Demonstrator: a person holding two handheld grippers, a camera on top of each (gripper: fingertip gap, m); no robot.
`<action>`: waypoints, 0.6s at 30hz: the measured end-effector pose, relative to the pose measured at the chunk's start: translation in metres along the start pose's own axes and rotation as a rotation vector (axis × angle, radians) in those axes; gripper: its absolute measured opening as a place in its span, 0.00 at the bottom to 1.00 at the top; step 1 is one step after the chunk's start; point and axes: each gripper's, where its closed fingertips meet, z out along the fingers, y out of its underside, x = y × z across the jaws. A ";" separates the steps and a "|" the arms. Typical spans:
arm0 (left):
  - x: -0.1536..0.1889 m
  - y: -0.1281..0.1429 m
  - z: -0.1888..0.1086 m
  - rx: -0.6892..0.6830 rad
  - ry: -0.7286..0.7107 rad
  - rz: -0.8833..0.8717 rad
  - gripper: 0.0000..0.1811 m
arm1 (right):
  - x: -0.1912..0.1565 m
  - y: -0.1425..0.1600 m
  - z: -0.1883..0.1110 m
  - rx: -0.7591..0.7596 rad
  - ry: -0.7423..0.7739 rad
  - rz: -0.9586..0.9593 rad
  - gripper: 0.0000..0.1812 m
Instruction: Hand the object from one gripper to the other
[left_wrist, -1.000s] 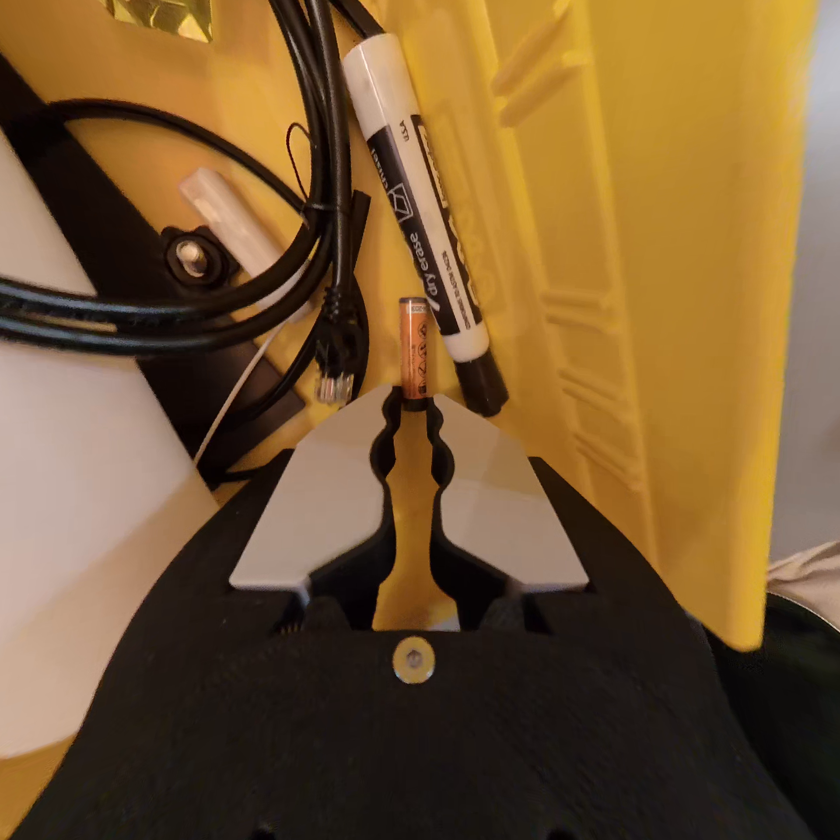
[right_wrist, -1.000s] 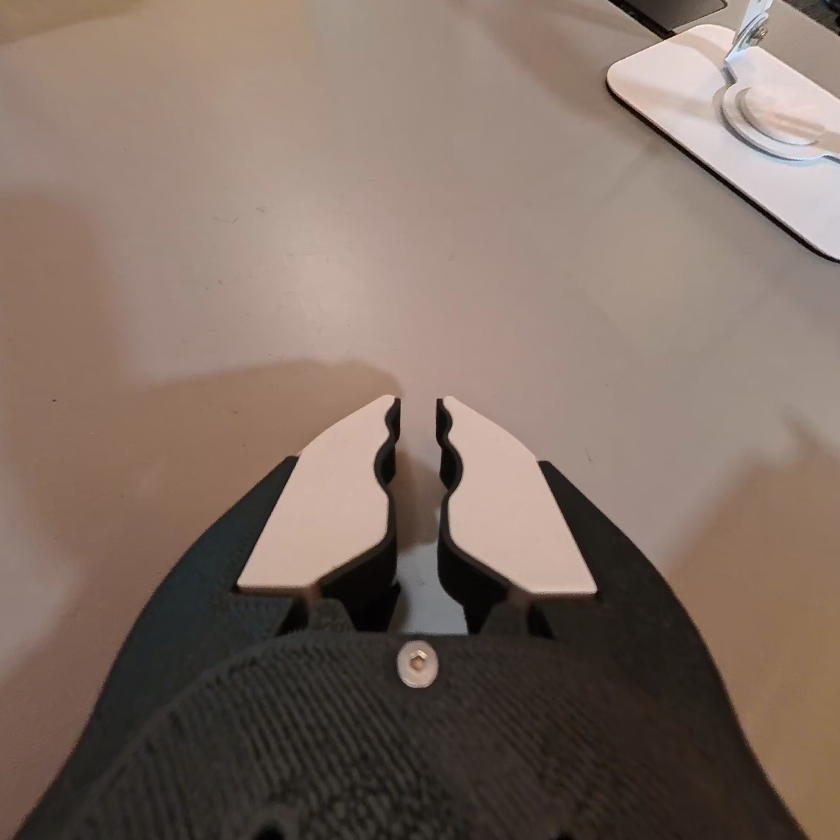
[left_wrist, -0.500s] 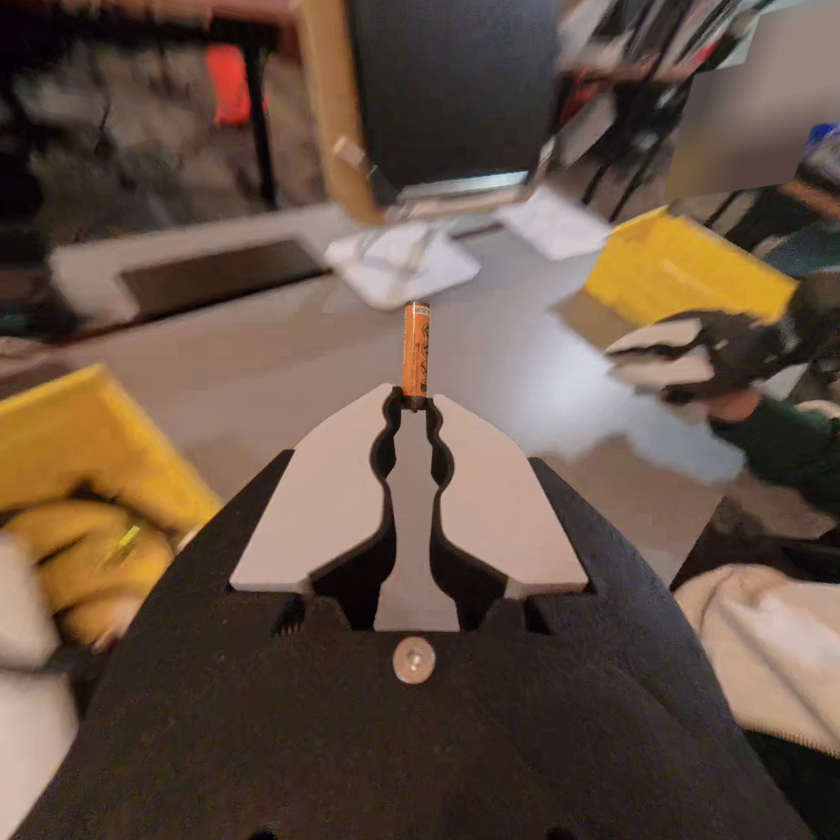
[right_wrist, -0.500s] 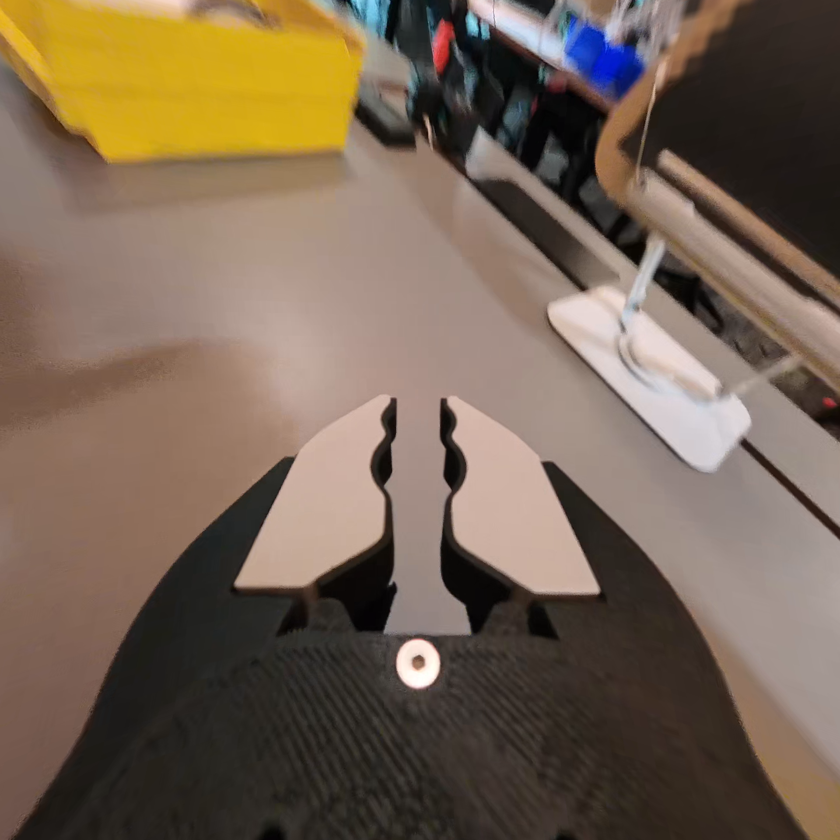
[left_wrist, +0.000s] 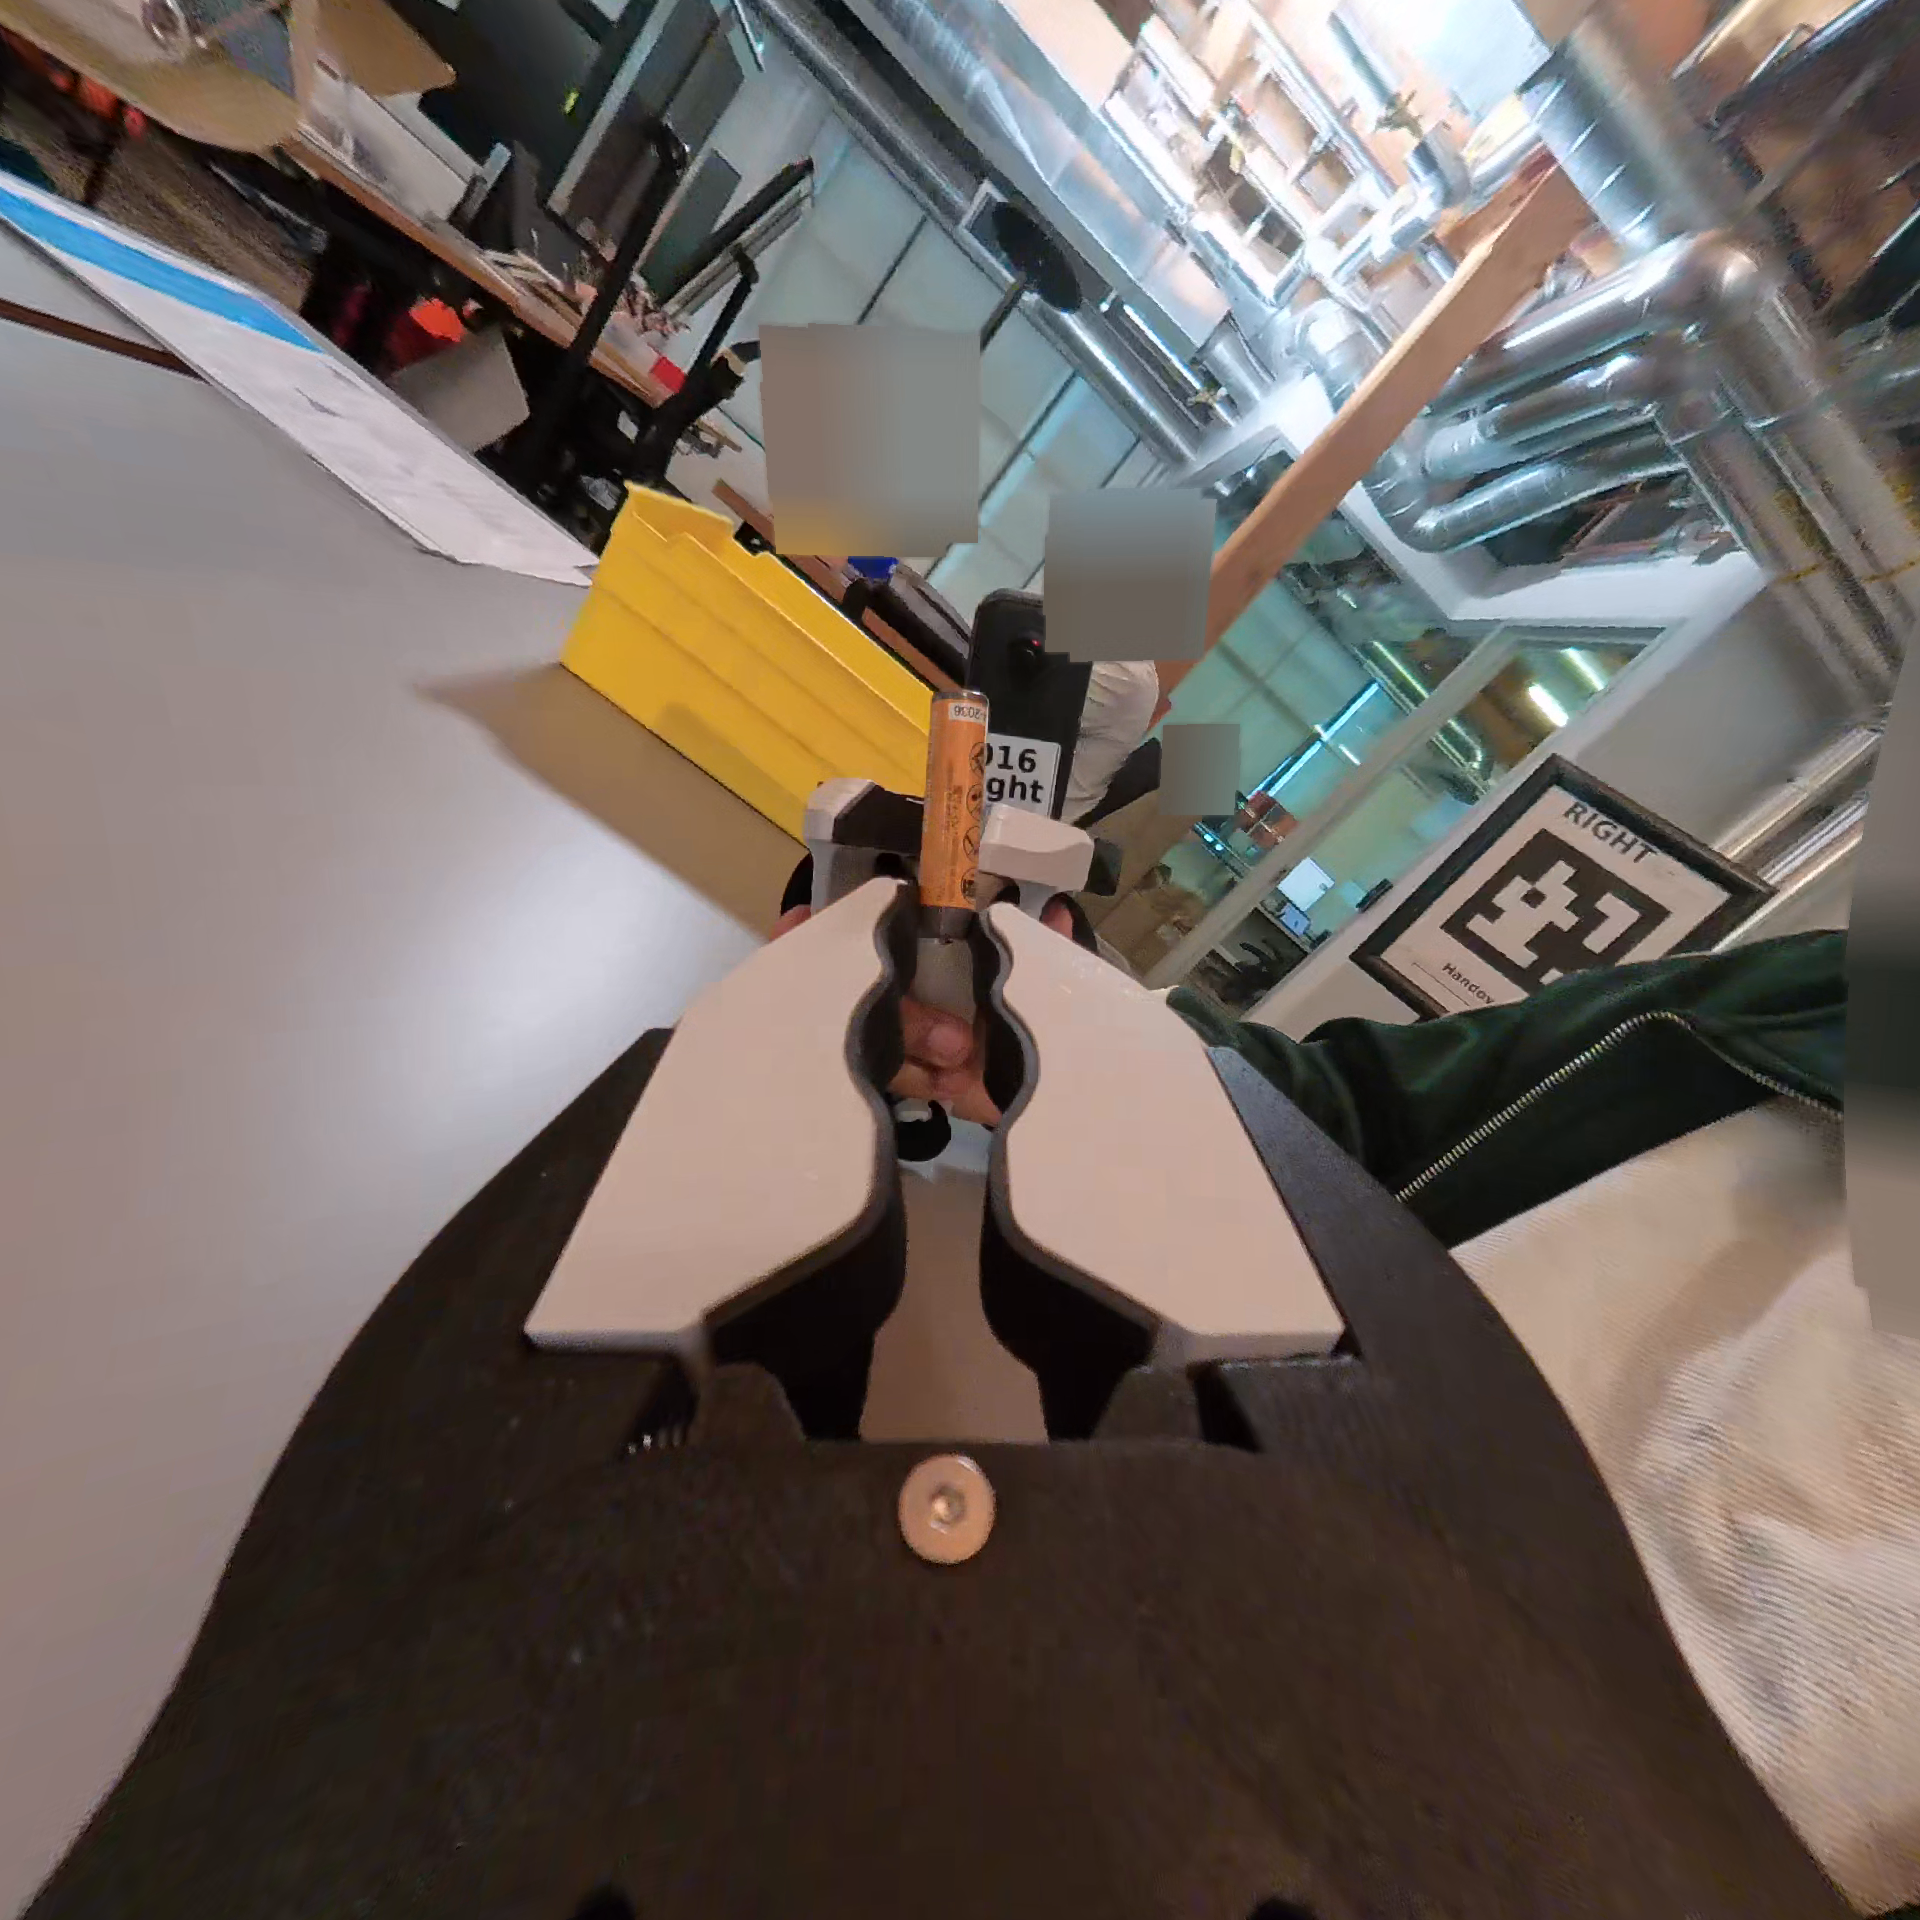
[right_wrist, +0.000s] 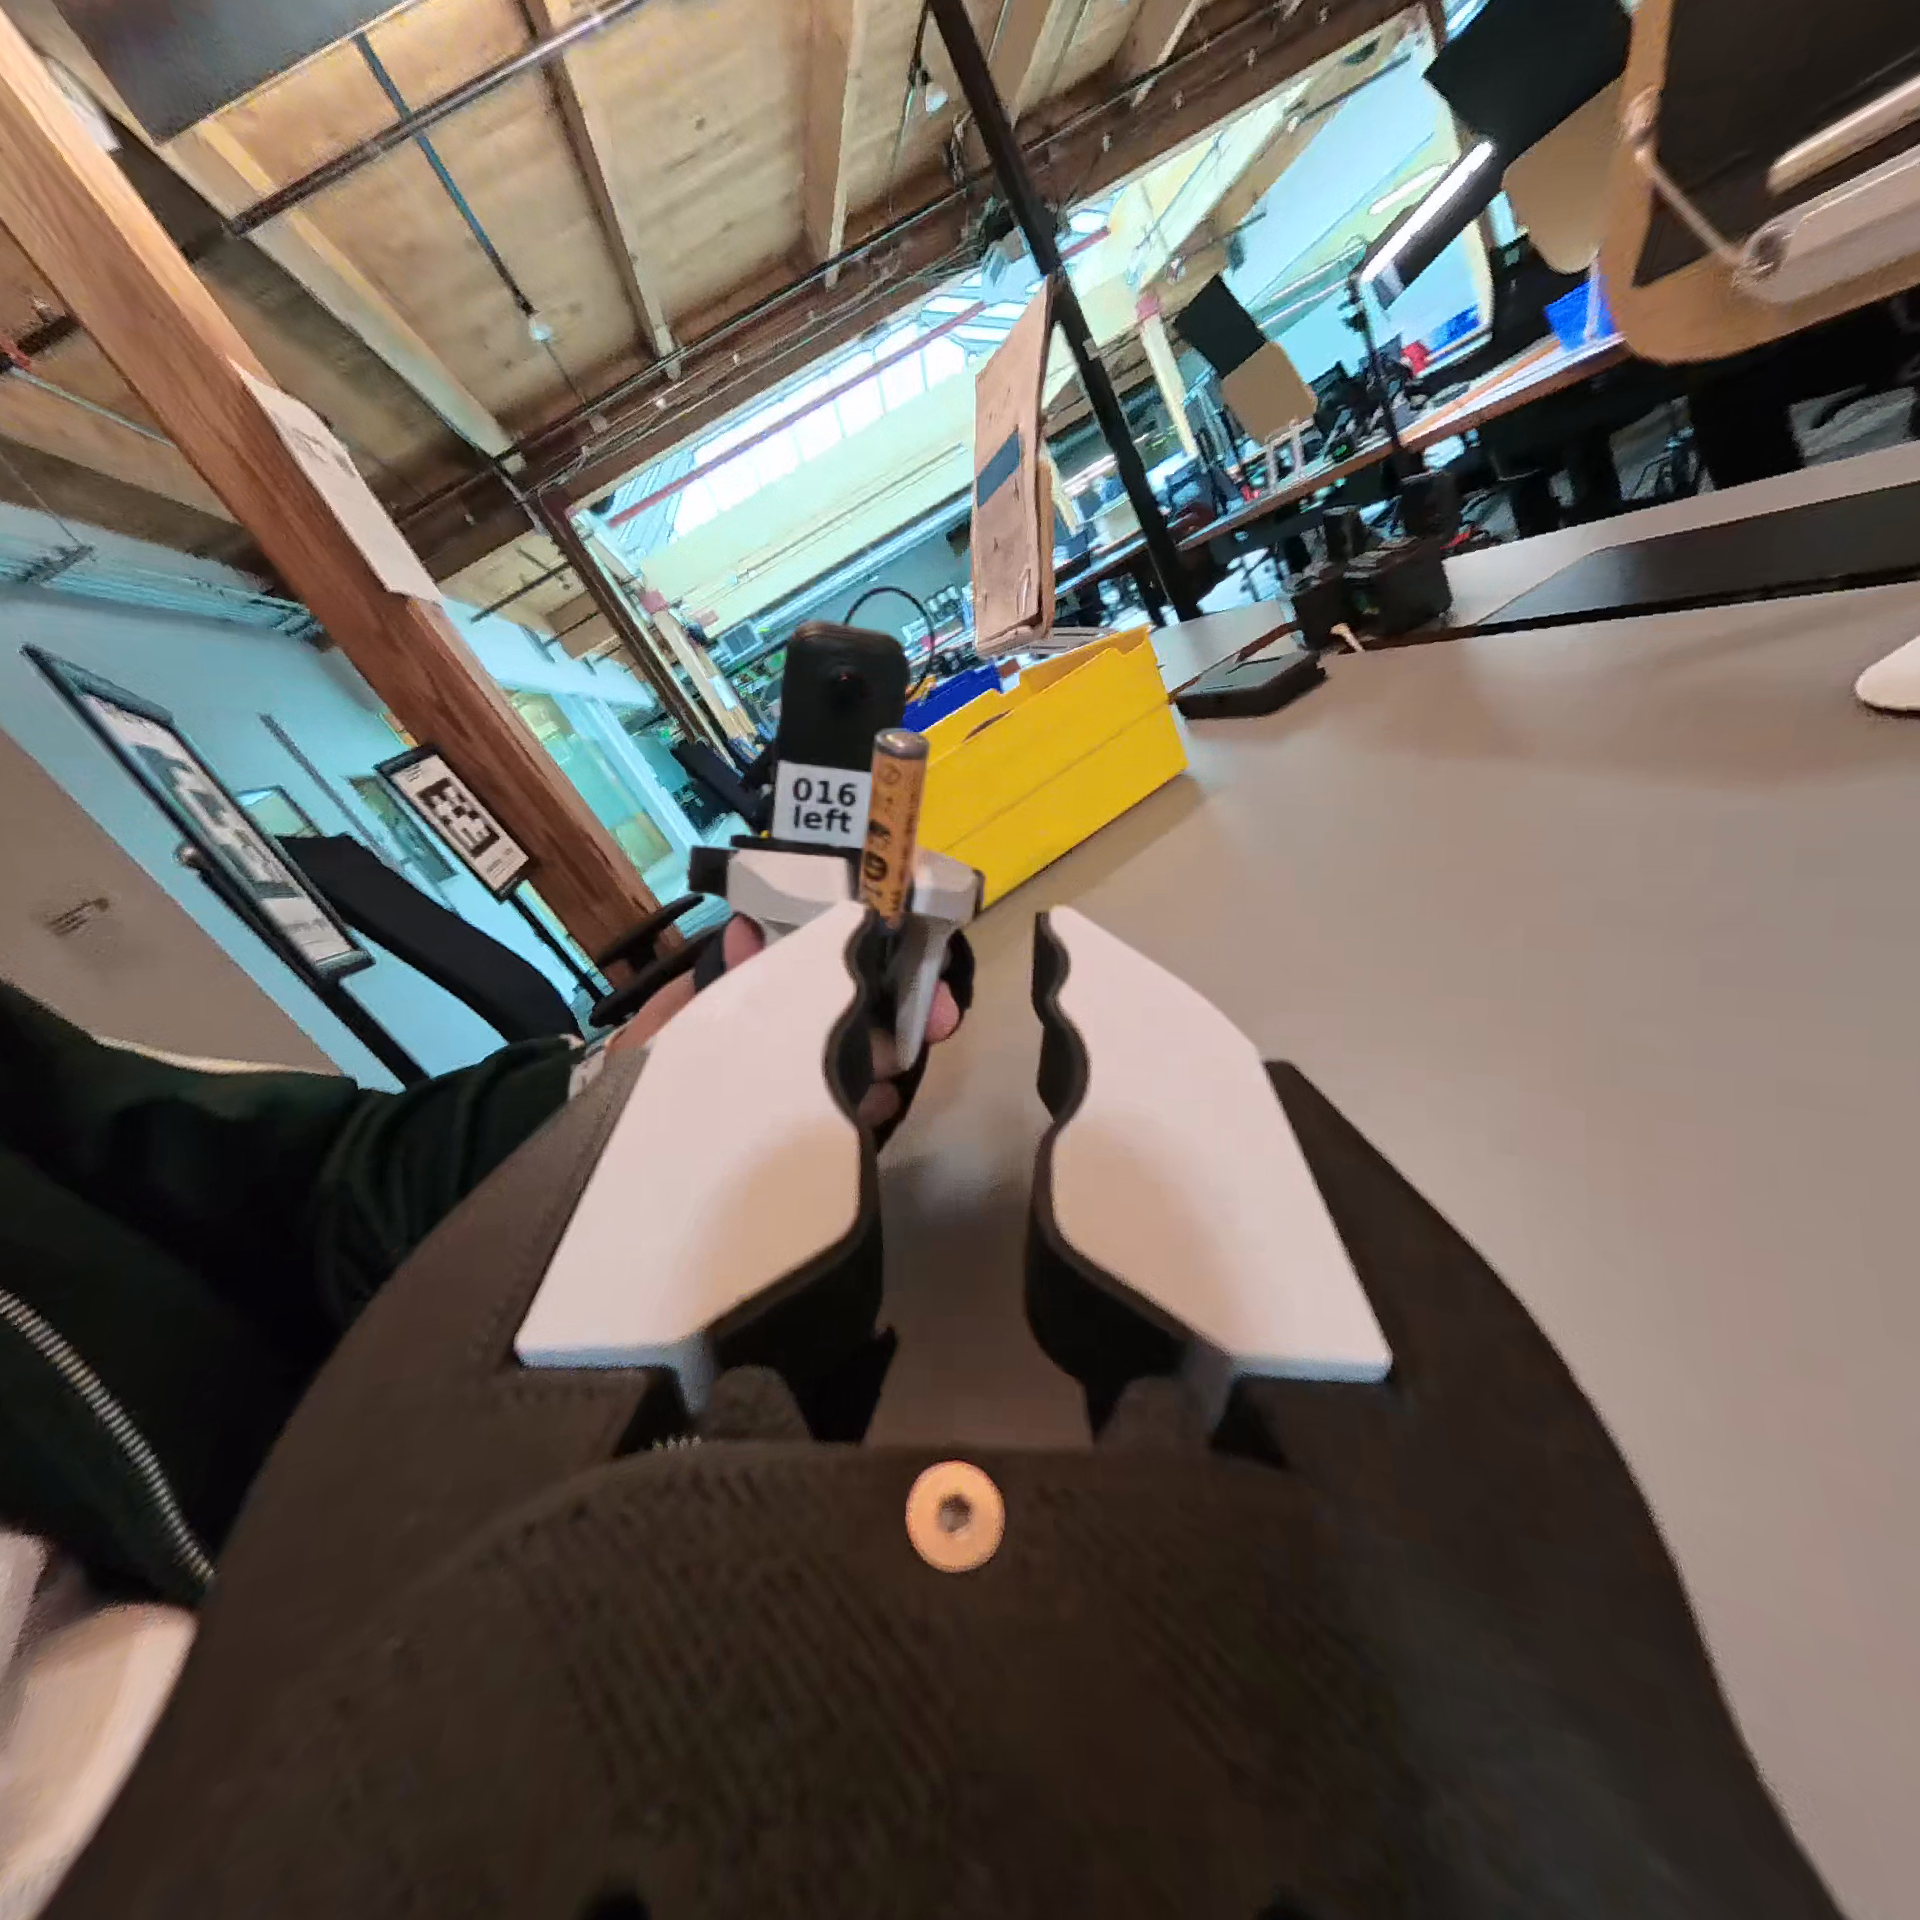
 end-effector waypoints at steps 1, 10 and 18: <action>-0.001 0.003 0.002 -0.013 0.001 0.001 0.06 | -0.002 0.000 0.002 0.003 -0.021 0.008 0.15; 0.005 0.027 0.012 -0.090 0.051 0.026 0.06 | -0.017 -0.003 0.004 0.041 -0.076 0.030 0.06; 0.004 0.032 0.014 -0.110 0.031 0.061 0.12 | -0.022 -0.003 0.004 0.002 -0.080 -0.003 0.06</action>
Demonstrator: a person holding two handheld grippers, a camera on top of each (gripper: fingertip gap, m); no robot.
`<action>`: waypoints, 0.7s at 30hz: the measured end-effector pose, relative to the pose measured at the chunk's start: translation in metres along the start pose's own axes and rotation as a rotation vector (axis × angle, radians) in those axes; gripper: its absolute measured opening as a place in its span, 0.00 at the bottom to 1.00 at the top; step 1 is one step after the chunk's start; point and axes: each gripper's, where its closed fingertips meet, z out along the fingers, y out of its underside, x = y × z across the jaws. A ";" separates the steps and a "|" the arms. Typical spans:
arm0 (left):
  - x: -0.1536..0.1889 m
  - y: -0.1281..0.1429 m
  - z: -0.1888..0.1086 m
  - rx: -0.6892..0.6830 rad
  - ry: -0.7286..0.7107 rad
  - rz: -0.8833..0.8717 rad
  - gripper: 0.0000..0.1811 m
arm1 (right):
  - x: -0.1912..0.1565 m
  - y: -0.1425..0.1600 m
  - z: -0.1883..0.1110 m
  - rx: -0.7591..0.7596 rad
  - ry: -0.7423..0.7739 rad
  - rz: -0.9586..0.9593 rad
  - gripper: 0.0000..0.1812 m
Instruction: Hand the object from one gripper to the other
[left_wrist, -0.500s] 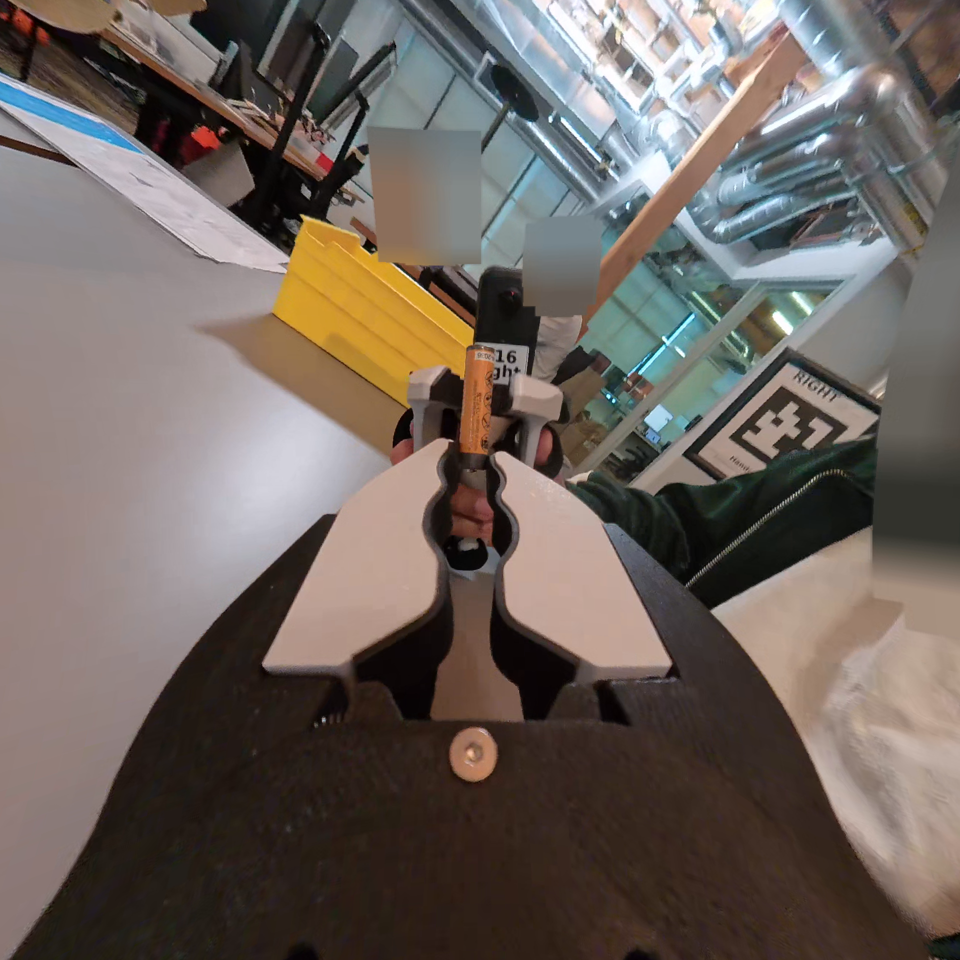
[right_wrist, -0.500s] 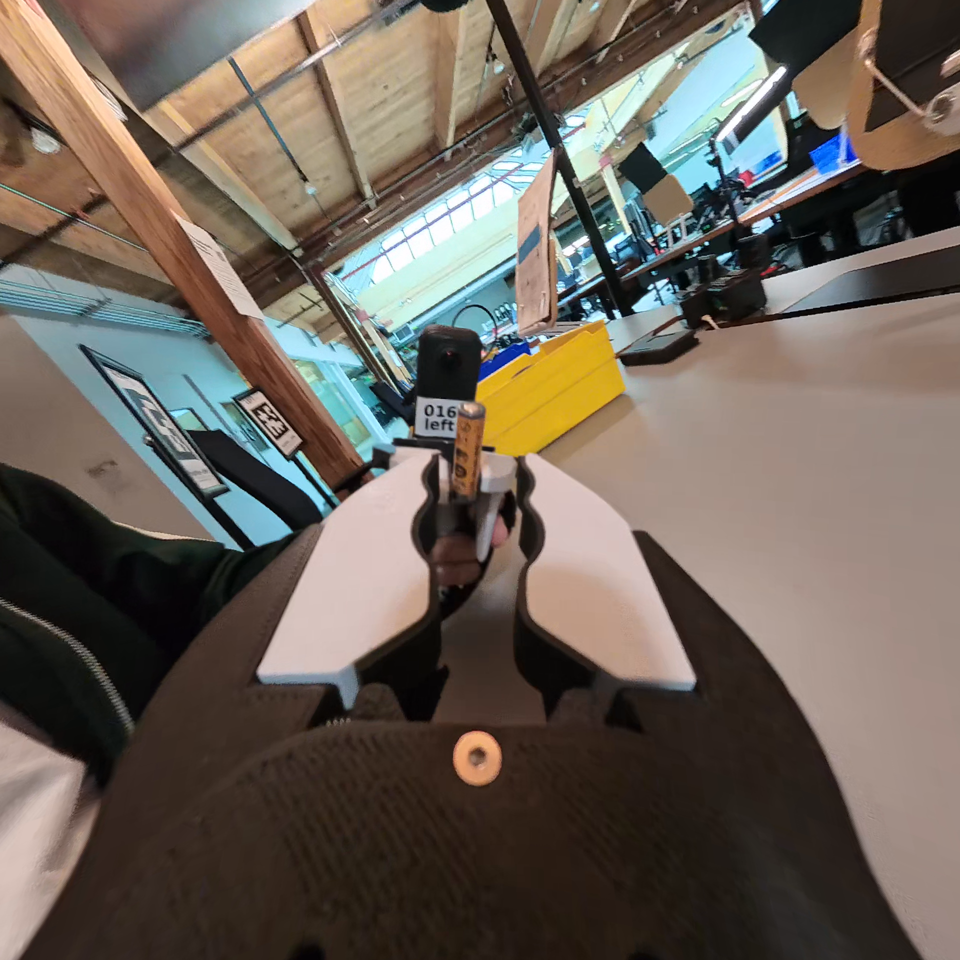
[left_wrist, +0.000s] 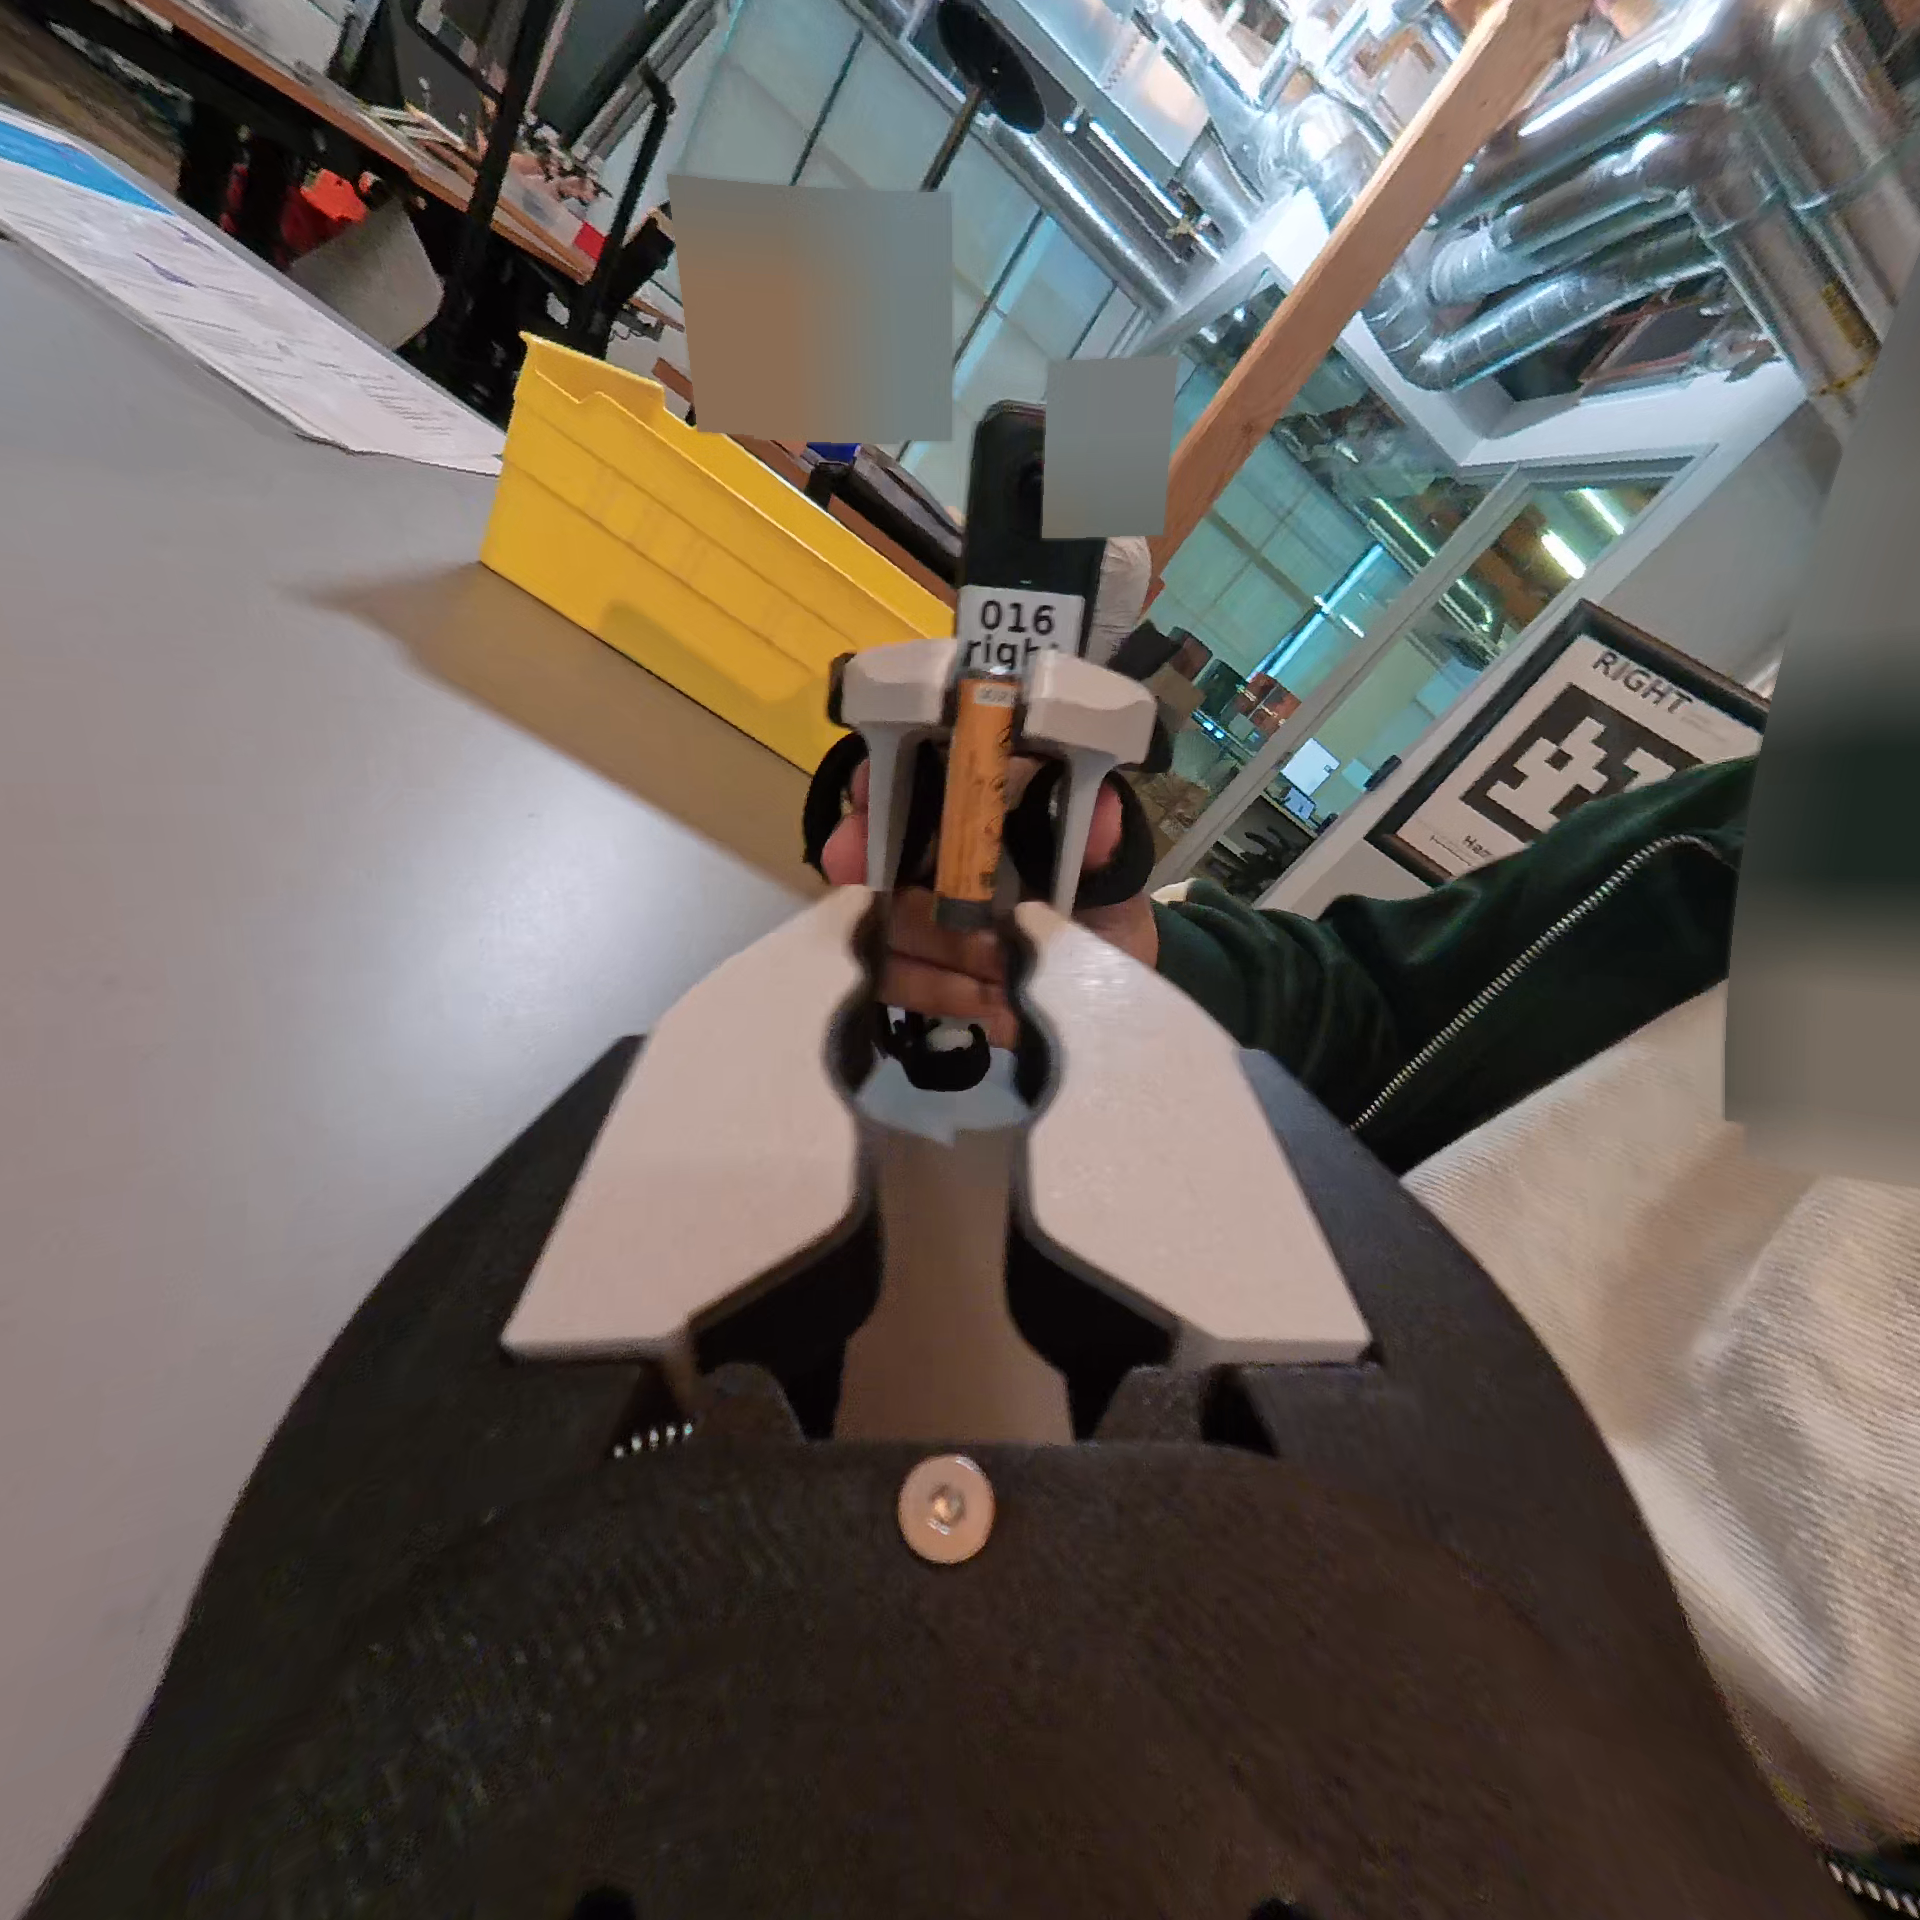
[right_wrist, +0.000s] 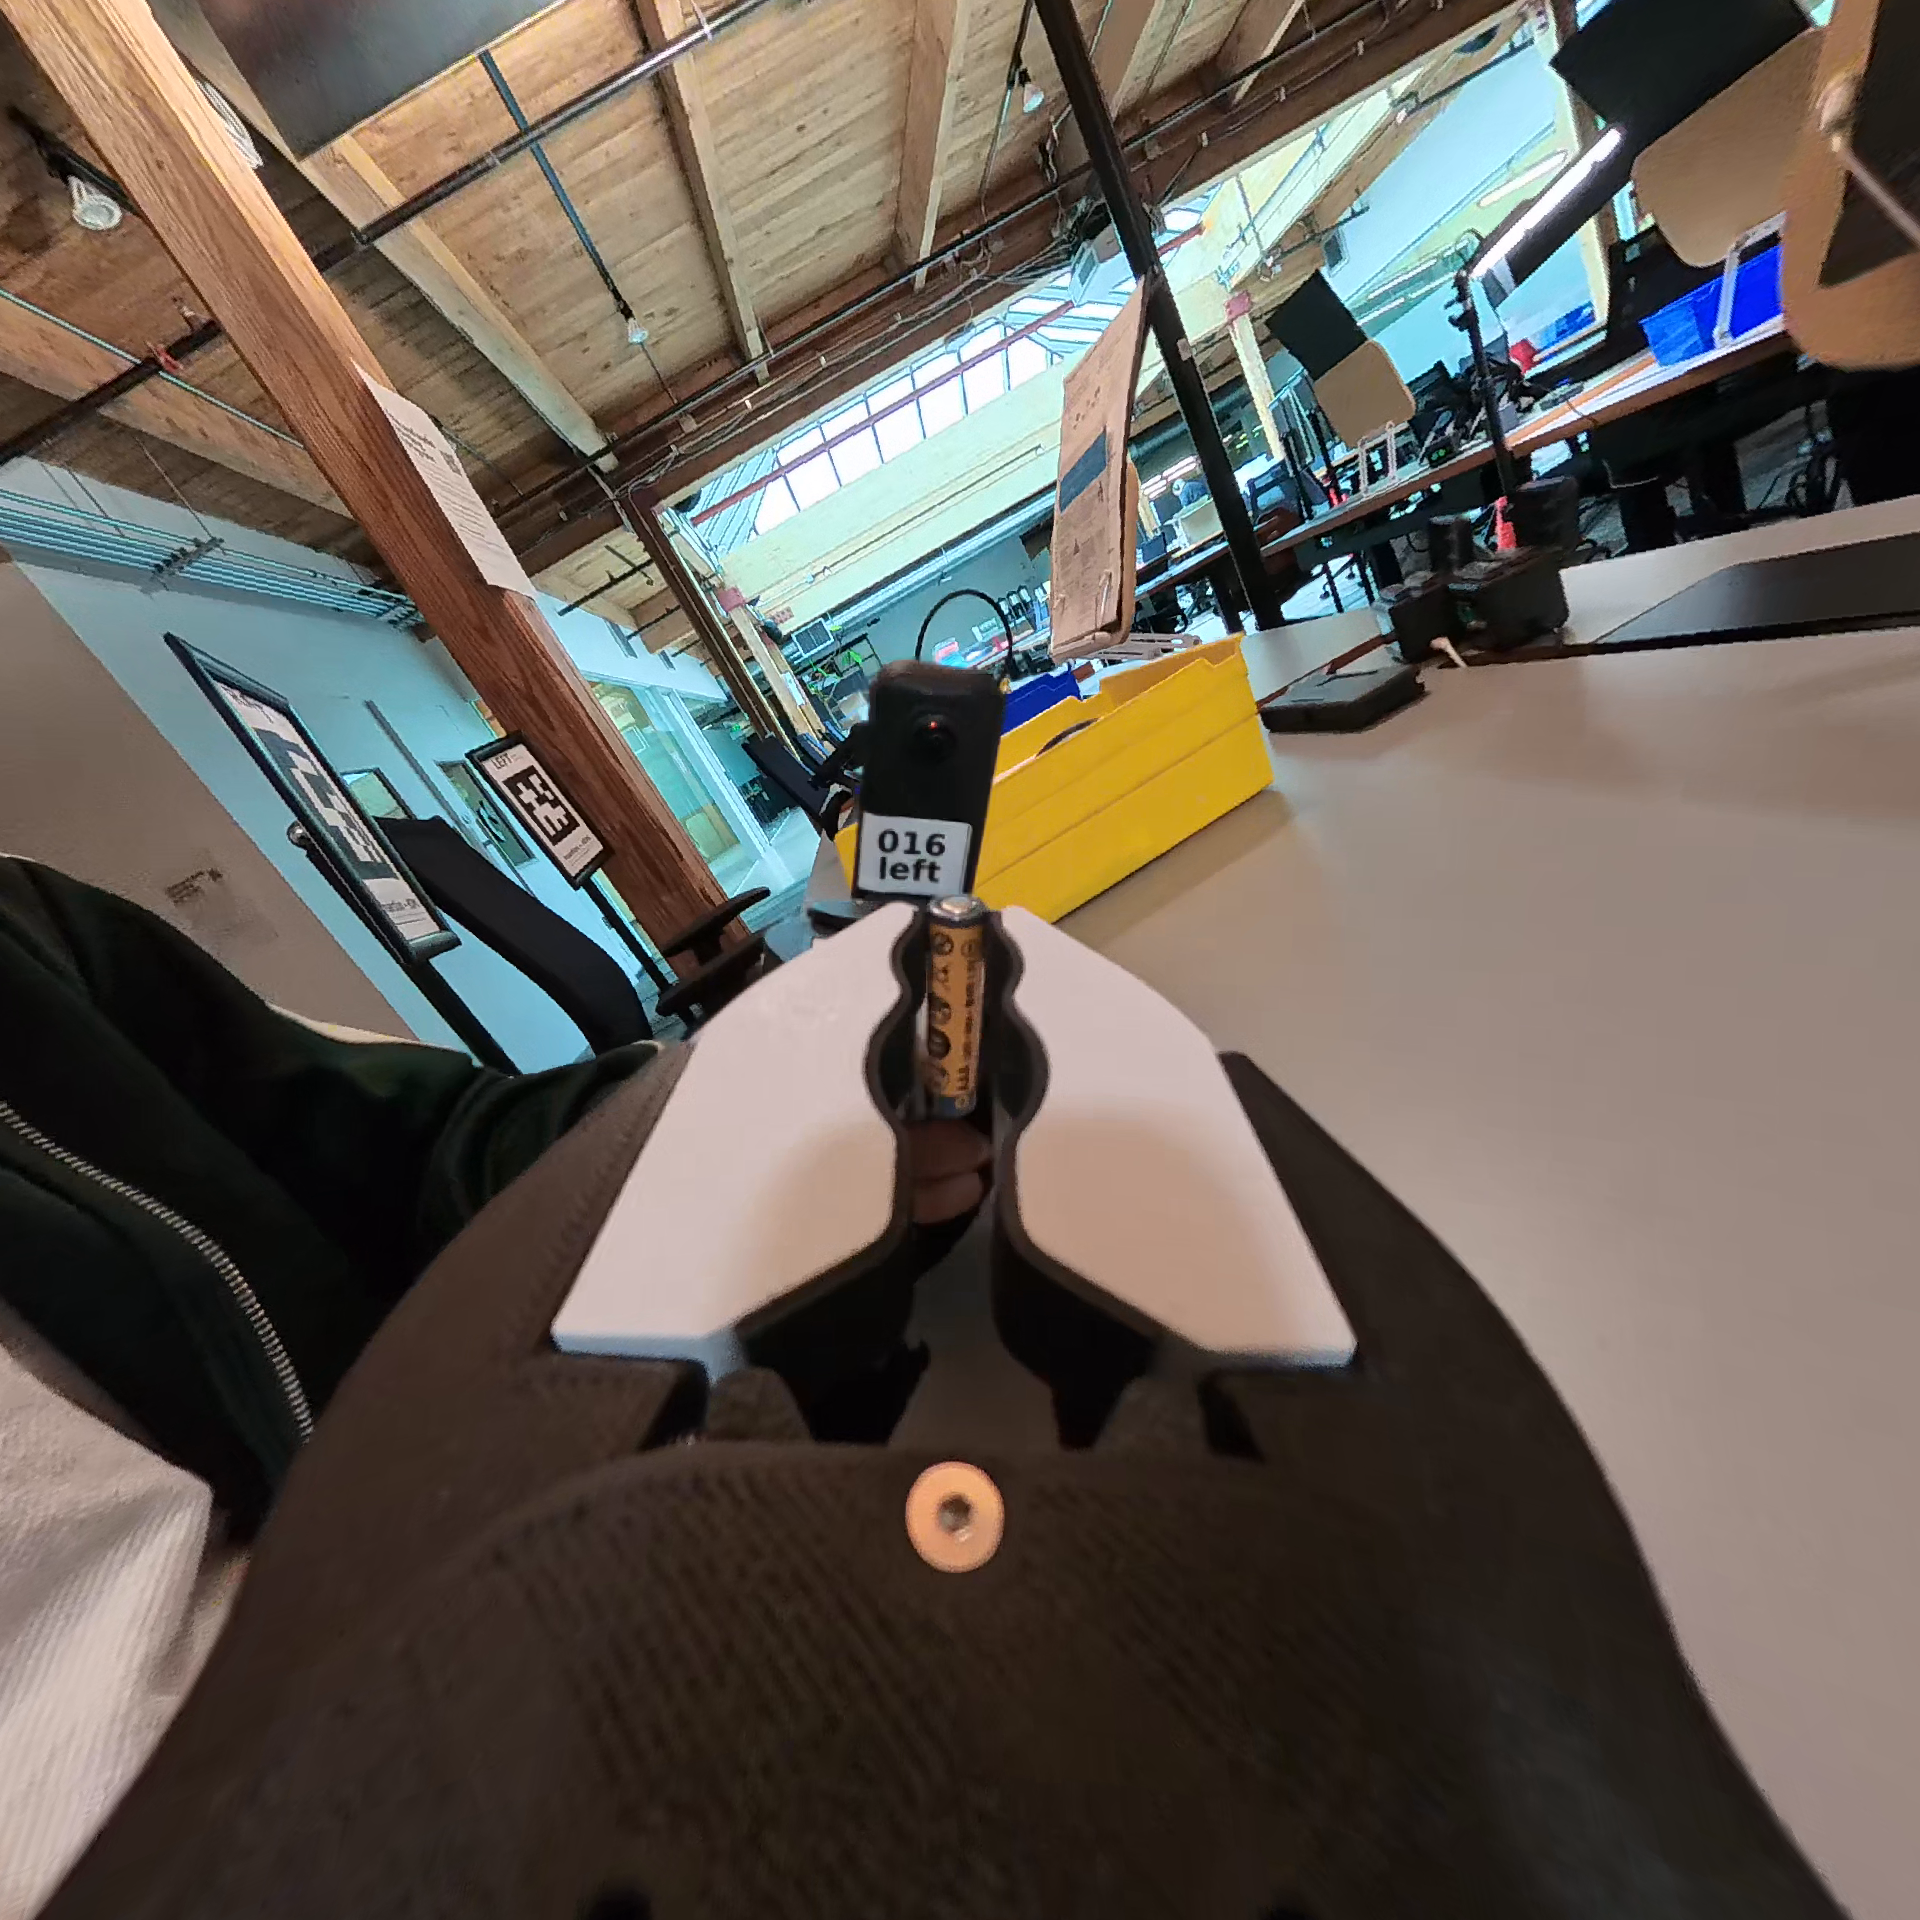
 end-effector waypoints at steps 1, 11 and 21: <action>-0.003 0.000 0.001 0.004 -0.021 -0.005 0.22 | 0.000 -0.004 -0.002 0.005 0.001 -0.013 0.06; -0.032 0.014 0.018 -0.217 -0.208 0.209 0.29 | 0.012 0.001 -0.032 -0.226 0.114 -0.413 0.06; -0.034 -0.016 0.032 -0.053 -0.096 0.286 0.25 | 0.012 -0.052 -0.028 -0.082 0.165 -0.420 0.05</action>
